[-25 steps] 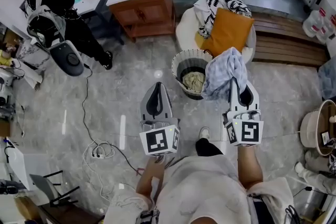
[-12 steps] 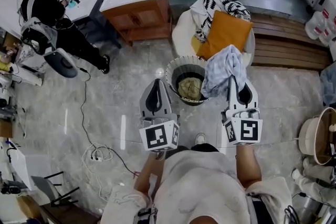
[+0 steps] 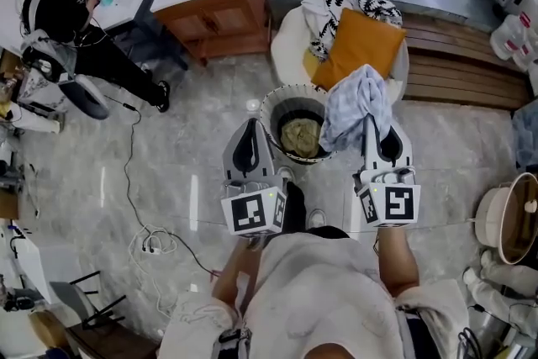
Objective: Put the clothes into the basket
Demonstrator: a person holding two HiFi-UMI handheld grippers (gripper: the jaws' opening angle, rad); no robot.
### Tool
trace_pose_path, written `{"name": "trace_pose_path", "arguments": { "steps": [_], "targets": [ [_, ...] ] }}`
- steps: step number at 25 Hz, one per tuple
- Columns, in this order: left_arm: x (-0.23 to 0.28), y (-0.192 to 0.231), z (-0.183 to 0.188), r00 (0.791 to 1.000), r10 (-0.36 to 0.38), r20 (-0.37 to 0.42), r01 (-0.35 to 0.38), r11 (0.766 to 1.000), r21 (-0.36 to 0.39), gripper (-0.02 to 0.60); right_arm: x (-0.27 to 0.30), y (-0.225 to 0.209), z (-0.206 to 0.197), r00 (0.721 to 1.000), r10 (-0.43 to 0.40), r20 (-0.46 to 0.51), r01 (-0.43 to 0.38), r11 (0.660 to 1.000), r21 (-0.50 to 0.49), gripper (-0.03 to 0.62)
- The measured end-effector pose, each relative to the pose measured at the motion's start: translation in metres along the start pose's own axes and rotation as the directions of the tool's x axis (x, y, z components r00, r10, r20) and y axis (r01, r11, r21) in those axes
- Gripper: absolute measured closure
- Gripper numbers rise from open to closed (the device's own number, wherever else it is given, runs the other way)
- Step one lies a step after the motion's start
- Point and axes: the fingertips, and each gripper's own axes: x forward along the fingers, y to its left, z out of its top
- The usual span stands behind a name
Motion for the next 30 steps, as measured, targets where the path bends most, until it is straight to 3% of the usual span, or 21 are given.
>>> {"name": "trace_pose_path", "arguments": {
  "steps": [3,10,18,24,30],
  "targets": [
    [0.015,0.006,-0.006,1.0,-0.01,0.001,0.01,1.0,-0.025,0.577,0.015,0.003,-0.005,1.0,0.007,-0.015,-0.007,1.0,-0.011,0.566],
    [0.057,0.03,-0.021,1.0,-0.029,-0.006,0.029,1.0,-0.004,0.577,0.058,0.015,-0.019,0.999,0.034,-0.041,-0.035,0.998,-0.045,0.566],
    [0.116,0.058,-0.055,0.998,-0.064,-0.028,0.065,0.998,0.026,0.577,0.127,0.03,-0.071,0.985,0.05,-0.162,-0.057,0.998,-0.037,0.566],
    [0.15,0.086,-0.091,0.994,-0.078,-0.073,0.078,0.997,-0.005,0.578,0.167,0.048,-0.15,0.938,0.059,-0.34,-0.074,0.997,-0.032,0.566],
    [0.185,0.125,-0.127,0.991,-0.071,-0.115,0.07,0.997,-0.009,0.577,0.205,0.068,-0.241,0.87,0.072,-0.488,-0.101,0.994,-0.032,0.566]
  ]
}}
